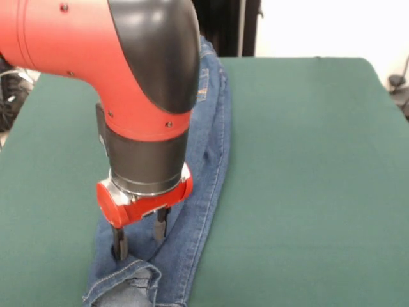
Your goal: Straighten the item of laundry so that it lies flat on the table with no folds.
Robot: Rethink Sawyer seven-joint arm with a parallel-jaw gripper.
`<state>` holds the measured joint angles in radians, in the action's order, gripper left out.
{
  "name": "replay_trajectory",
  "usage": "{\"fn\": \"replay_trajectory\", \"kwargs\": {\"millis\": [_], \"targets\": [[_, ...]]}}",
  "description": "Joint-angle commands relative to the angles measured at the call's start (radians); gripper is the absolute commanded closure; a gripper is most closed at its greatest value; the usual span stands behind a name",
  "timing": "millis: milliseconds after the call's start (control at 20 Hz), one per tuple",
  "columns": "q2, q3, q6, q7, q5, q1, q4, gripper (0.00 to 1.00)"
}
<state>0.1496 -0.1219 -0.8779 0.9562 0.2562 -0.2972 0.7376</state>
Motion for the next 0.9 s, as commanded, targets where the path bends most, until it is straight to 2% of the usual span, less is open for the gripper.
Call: {"fn": "replay_trajectory", "kwargs": {"millis": [50,300,900], "targets": [[-0.12,-0.017,0.044,0.166,0.028,0.042,0.052,0.0],[-0.16,-0.016,-0.002,0.172,0.013,0.04,0.016,0.0],[-0.165,-0.039,0.045,0.144,-0.001,0.021,0.044,0.0]]}}
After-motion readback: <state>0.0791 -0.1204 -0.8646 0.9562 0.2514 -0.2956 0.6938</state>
